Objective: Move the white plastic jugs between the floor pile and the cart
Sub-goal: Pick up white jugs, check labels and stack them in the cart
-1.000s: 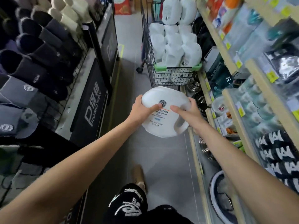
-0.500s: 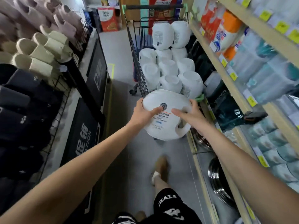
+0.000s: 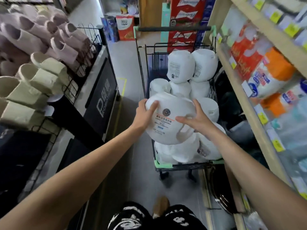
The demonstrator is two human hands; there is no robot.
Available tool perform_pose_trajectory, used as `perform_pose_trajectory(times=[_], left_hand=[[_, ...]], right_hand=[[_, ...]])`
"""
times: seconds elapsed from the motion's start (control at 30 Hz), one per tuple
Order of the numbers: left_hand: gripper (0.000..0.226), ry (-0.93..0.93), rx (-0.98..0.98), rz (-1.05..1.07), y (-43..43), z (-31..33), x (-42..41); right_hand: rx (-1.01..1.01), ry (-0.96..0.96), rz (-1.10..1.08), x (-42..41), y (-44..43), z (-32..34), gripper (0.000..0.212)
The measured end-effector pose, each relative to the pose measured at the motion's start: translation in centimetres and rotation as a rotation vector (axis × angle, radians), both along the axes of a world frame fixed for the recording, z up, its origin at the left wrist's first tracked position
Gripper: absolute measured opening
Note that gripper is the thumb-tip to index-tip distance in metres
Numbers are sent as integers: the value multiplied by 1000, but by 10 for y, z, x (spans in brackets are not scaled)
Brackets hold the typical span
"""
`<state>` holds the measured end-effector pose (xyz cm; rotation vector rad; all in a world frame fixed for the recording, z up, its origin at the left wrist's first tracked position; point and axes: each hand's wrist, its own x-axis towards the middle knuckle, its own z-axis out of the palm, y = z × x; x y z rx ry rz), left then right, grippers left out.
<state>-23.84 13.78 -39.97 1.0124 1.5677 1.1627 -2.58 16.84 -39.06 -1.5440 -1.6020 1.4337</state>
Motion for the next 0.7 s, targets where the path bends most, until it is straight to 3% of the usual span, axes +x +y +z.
perform_pose_trajectory(times=[0.17,0.33,0.7], left_hand=[[85,25,-30,-41,82,0,-26],[48,33,-21,-118,158,-2,-51],[87,66,-181,-350,330,-30,-111]], right_hand=[[32,9,18,-18,75,-4,115],[153,20,-72,-48,139,-14,111],[307,-192,-461,-142,225,-58,113]])
